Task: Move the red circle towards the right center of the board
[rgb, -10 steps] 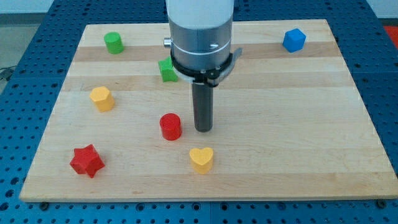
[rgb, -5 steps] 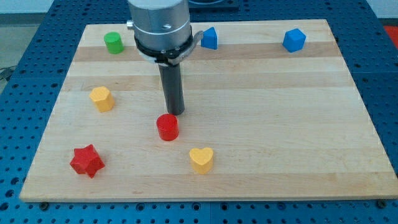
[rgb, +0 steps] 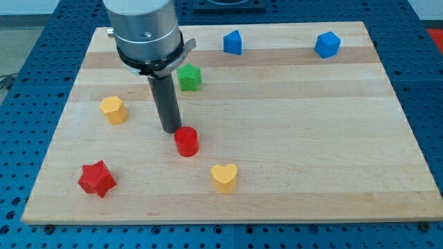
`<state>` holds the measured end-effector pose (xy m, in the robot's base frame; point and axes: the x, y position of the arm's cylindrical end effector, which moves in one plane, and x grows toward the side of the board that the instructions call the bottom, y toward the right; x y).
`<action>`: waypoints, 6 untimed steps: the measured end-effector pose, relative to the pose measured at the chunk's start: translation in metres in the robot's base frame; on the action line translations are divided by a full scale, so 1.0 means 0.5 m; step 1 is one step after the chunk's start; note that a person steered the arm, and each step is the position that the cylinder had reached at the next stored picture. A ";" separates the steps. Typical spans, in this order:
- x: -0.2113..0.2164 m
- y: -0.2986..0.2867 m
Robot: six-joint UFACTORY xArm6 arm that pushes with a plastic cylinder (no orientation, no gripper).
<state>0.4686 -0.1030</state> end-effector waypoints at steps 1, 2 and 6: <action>0.000 -0.008; 0.000 -0.015; 0.090 0.004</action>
<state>0.5136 -0.1012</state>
